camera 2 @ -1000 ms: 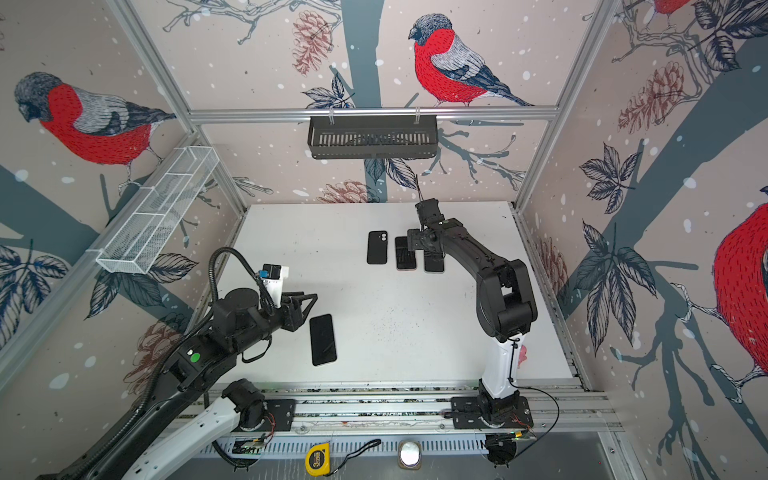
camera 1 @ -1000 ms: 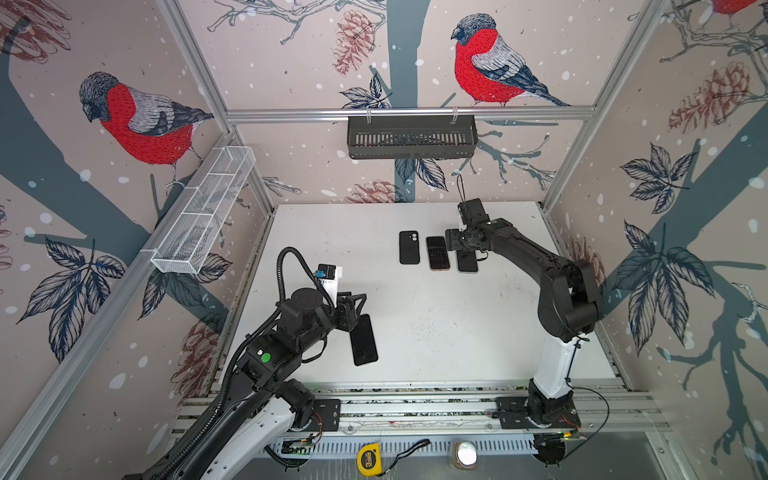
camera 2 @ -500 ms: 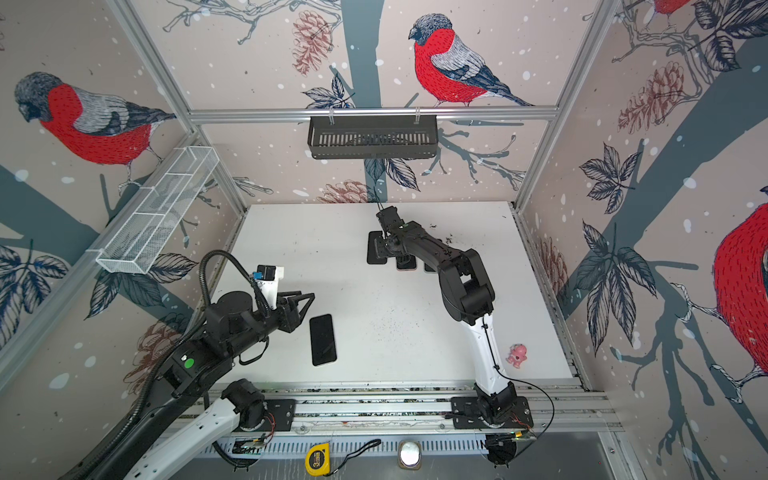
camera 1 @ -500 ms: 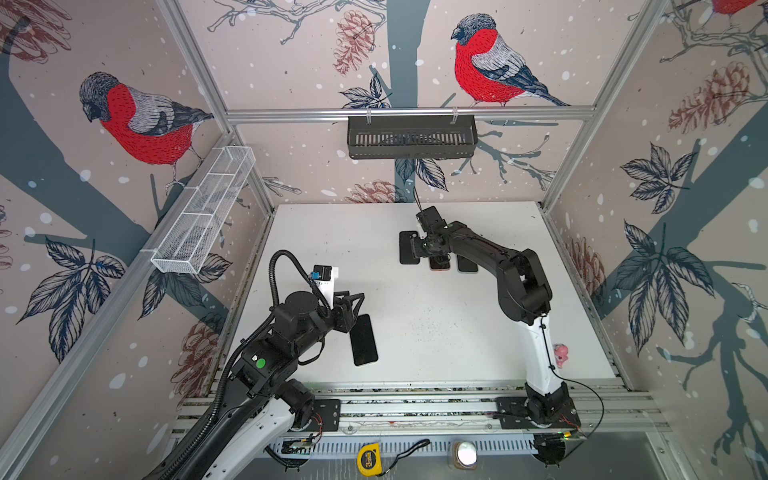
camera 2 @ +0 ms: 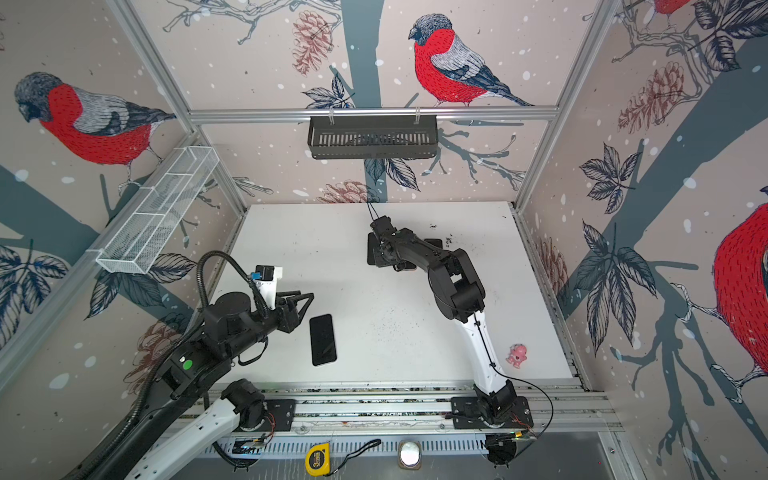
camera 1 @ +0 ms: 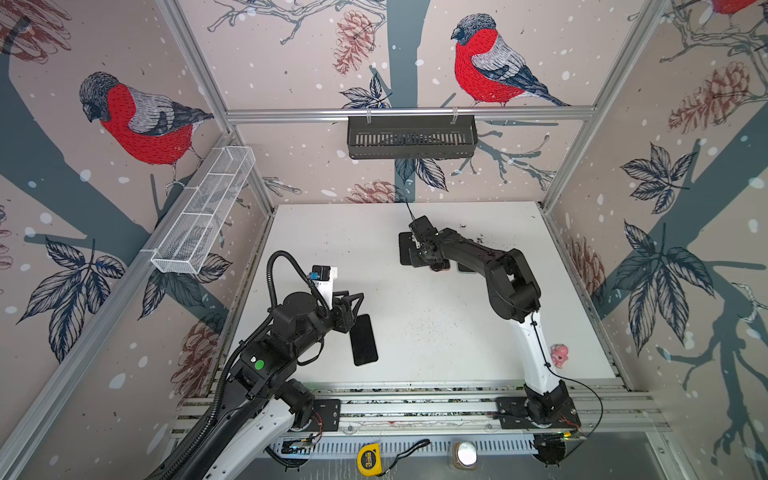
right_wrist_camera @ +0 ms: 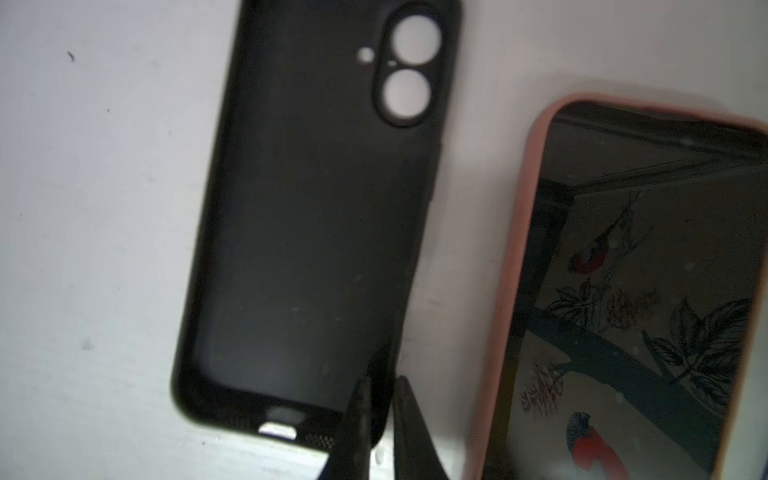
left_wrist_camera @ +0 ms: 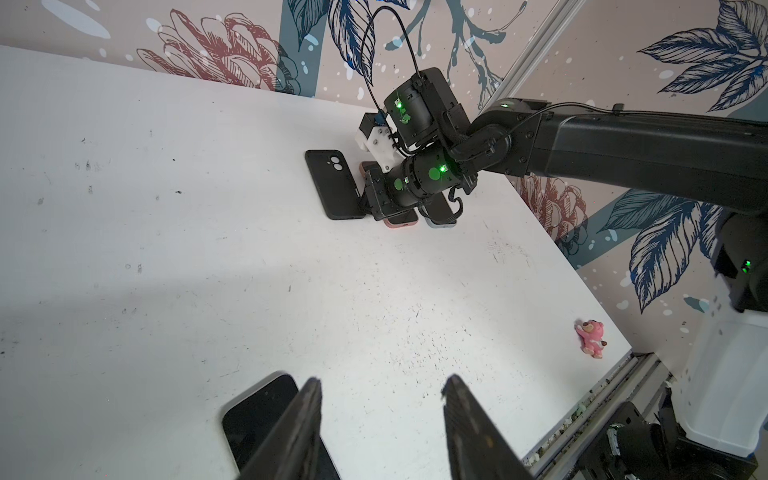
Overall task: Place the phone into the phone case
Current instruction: 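Grasp the empty black phone case with the right gripper, then drag the black case nearer the robot and release it, then move the right gripper over the black phone near the left arm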
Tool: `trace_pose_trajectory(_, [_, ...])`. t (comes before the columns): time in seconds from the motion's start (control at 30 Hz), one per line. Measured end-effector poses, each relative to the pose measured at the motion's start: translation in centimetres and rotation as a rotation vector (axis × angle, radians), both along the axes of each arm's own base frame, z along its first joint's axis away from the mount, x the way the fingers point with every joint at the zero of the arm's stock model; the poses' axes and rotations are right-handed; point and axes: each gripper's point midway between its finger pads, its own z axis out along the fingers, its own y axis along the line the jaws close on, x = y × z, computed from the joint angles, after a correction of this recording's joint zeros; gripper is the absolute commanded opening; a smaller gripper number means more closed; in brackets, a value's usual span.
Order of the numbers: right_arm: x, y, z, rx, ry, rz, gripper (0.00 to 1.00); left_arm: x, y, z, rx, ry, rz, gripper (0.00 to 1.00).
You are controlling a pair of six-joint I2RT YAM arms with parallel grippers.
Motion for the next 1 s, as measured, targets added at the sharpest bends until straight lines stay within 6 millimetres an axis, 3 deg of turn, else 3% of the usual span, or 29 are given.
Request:
trace_pose_trajectory(0.1, [-2.0,-0.1,0.0,-0.023,0.011,0.036,0.04,0.0,0.0,0.0,-0.001,-0.001,0.000,0.48])
trace_pose_trajectory(0.27, [-7.6,-1.2,0.7,-0.082,0.020,0.116,0.04,-0.2,0.2,0.4,-0.010,-0.016,0.002,0.47])
trace_pose_trajectory(0.53, [-17.9,-5.3,4.0,-0.169,-0.062,0.253,0.07,0.0,0.5,0.5,-0.005,-0.023,0.024,0.47])
trace_pose_trajectory(0.63, [-20.5,-6.8,4.5,-0.171,-0.096,0.285,0.07,0.1,0.6,0.4,-0.001,-0.019,0.029,0.48])
trace_pose_trajectory(0.77, [-22.3,-8.4,4.4,-0.191,-0.115,0.303,0.10,0.3,0.6,0.2,0.004,-0.013,0.033,0.48])
trace_pose_trajectory(0.87, [-22.2,-7.3,5.5,-0.161,-0.164,0.321,0.11,0.3,0.6,0.1,0.005,-0.011,0.034,0.47])
trace_pose_trajectory(0.93, [-21.9,-7.2,5.6,-0.164,-0.175,0.311,0.25,0.3,0.6,0.1,0.005,-0.011,0.034,0.48])
trace_pose_trajectory(1.0, [-21.7,-7.4,5.4,-0.179,-0.177,0.307,0.27,0.3,0.6,0.2,0.005,-0.011,0.034,0.48])
